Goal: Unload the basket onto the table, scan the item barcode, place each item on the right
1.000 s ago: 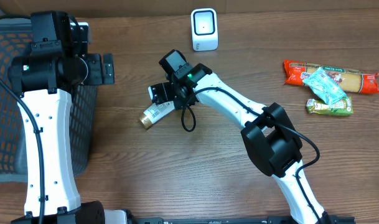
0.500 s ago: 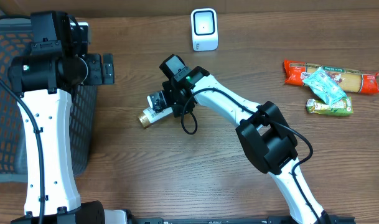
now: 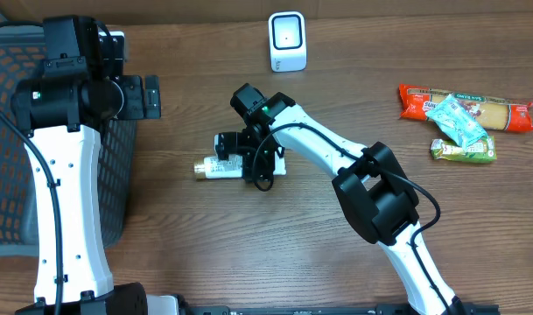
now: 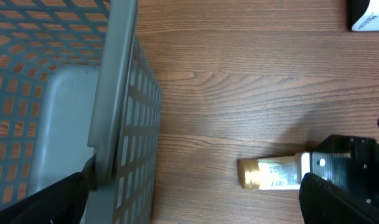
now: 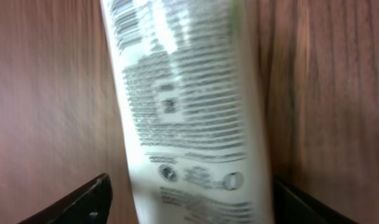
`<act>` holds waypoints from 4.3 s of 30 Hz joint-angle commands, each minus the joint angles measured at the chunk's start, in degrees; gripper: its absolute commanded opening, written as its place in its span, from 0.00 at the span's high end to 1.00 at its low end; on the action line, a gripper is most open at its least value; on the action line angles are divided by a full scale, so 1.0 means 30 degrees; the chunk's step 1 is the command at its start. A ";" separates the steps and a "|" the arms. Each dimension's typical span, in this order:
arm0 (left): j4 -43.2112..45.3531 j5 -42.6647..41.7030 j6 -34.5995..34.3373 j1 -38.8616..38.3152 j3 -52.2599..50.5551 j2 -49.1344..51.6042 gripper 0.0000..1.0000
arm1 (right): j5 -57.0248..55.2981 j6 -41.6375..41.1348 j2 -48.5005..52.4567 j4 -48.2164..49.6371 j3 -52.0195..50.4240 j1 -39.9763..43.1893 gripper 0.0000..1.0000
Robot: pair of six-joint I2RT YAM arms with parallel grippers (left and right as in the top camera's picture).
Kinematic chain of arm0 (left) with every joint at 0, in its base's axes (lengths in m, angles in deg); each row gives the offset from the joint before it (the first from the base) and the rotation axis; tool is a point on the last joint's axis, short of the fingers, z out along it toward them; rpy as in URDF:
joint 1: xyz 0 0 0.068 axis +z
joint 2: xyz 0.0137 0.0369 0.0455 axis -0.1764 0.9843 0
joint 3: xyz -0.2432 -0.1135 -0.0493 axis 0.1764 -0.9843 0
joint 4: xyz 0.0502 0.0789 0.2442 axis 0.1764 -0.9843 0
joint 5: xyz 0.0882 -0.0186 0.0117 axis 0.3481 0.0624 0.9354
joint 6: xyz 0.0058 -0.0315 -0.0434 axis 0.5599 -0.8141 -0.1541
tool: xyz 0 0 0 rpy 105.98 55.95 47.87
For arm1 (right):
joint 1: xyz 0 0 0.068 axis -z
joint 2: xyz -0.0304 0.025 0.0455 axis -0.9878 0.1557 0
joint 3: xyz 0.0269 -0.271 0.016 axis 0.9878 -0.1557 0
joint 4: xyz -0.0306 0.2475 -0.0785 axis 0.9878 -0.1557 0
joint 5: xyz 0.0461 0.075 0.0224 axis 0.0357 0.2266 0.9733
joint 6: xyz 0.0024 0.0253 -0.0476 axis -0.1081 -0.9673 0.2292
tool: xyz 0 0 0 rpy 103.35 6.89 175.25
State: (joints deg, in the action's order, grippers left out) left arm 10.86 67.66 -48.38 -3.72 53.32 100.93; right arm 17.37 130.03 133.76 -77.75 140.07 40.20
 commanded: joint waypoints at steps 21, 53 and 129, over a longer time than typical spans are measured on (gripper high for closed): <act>0.0058 -0.0117 0.0291 0.0102 0.0168 0.0160 0.01 | 0.2871 -0.8684 0.0452 -0.0612 -0.0226 0.0080 0.02; 0.0058 -0.0117 0.0291 0.0102 0.0168 0.0160 0.00 | 0.3322 -1.6385 0.1348 0.0007 0.0532 0.0437 0.96; 0.0058 -0.0117 0.0291 0.0102 0.0168 0.0160 0.00 | -0.8502 -1.7850 -0.2608 -0.3781 0.7380 0.6747 0.96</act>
State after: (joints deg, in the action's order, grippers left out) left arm 10.88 67.63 -48.38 -3.72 53.32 100.93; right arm 3.95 74.95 130.48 -90.39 157.53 60.40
